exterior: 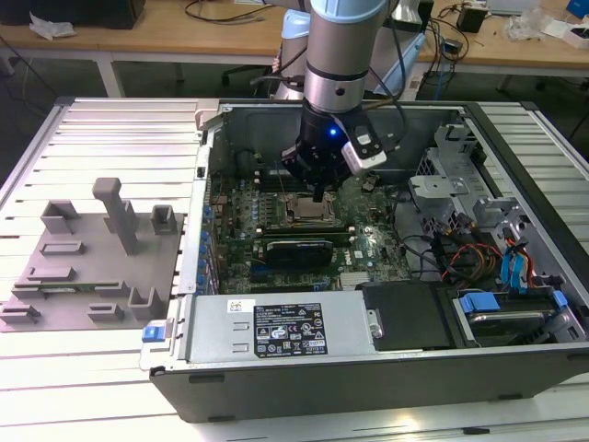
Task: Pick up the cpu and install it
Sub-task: 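Close the cpu cover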
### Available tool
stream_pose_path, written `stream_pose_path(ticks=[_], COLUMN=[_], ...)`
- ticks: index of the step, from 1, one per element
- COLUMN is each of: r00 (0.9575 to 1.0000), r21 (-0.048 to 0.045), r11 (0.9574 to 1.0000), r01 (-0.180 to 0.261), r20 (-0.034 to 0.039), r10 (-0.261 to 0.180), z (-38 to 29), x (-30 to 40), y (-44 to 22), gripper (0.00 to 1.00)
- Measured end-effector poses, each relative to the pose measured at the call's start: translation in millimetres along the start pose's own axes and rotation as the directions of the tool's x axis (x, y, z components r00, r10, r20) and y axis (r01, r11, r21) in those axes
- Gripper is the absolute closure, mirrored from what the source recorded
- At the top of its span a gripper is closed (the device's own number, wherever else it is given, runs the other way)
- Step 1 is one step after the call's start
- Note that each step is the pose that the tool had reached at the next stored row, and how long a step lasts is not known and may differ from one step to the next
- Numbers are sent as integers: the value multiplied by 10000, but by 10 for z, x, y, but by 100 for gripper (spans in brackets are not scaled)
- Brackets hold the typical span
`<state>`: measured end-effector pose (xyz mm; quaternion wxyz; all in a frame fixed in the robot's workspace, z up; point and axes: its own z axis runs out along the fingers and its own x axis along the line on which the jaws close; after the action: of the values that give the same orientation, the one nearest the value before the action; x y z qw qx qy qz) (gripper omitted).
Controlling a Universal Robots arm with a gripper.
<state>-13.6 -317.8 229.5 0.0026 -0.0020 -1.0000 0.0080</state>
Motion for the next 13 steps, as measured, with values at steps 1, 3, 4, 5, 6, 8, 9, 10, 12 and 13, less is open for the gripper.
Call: stream_pose_path(ticks=[1, 3, 4, 5, 6, 8, 9, 10, 12, 13], r00=[9996, 9978, 9961, 9947, 9941, 9936, 9937, 9939, 9950, 9955], r21=[2, 4, 5, 6, 7, 7, 7, 9, 7, 8], r11=[9996, 9978, 9961, 9947, 9941, 9936, 9937, 9939, 9950, 9955], r01=[291, 663, 886, 1029, 1081, 1127, 1124, 1100, 999, 945], r20=[4, 10, 14, 16, 17, 19, 18, 17, 16, 15], r10=[-291, -663, -886, -1029, -1081, -1127, -1124, -1100, -999, -945], z=[0, 1, 1, 1, 1, 8, 13, 18, 32, 39], x=[0, 0, 2, 9, 15, 40, 48, 53, 60, 64], y=[0, 0, 0, 0, 0, 1, 1, 1, 1, 1], gripper=[89, 89, 89, 89, 89, 89, 89, 89, 89, 89])
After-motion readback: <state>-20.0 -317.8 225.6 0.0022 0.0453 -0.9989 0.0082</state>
